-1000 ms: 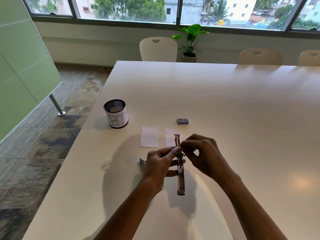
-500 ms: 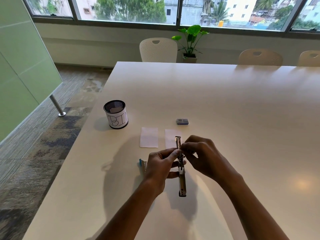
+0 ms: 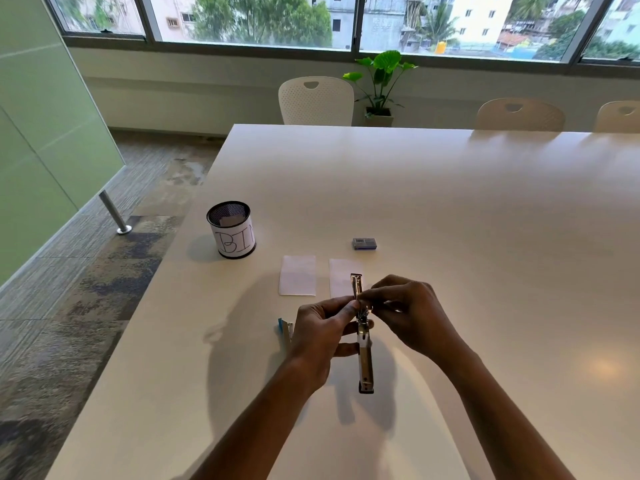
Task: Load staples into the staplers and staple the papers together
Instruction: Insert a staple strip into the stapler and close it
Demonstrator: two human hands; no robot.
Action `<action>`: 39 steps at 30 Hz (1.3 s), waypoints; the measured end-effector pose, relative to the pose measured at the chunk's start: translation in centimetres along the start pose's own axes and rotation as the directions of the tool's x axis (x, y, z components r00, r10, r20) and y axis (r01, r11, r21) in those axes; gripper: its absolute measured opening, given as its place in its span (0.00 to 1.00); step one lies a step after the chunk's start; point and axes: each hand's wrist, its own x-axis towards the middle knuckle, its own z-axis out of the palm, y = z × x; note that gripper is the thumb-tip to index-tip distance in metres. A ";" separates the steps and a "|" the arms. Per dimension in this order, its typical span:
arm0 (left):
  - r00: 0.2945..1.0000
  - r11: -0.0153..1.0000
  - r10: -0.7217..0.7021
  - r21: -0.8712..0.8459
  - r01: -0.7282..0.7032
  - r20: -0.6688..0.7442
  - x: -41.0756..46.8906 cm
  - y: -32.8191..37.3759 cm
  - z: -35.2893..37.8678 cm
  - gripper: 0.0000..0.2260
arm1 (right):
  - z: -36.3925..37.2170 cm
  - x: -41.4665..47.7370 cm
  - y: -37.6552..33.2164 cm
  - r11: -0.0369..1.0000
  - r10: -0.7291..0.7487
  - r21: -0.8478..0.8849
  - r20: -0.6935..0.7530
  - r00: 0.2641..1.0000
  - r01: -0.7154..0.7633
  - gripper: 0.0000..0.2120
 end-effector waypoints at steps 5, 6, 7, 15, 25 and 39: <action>1.000 1.000 -0.015 -0.024 0.015 0.016 0.0 -0.2 0.0 0.08 | -0.1 0.1 0.5 0.983 0.104 0.152 -0.015 0.994 -0.101 0.08; 1.000 0.999 -0.018 -0.026 0.019 0.020 0.0 -0.2 0.0 0.08 | -0.2 0.2 0.5 0.979 0.118 0.170 -0.013 0.993 -0.114 0.07; 1.000 0.999 -0.021 -0.026 0.022 0.023 0.0 -0.2 0.0 0.08 | -0.2 0.2 0.5 0.977 0.126 0.176 -0.011 0.992 -0.122 0.07; 0.999 0.999 -0.028 -0.027 0.029 0.018 -0.1 -0.3 -0.1 0.08 | -0.3 0.3 0.2 0.998 0.056 -0.013 0.041 0.998 -0.055 0.08; 0.999 0.999 -0.009 -0.038 0.010 0.045 -0.3 0.2 -0.3 0.08 | 0.0 0.3 -0.6 0.980 -0.059 -0.184 0.060 0.996 0.069 0.13; 0.998 0.999 0.001 -0.042 0.001 0.063 -0.5 0.5 -0.3 0.11 | 0.1 -0.1 -1.1 0.931 -0.156 -0.319 0.087 0.984 0.176 0.10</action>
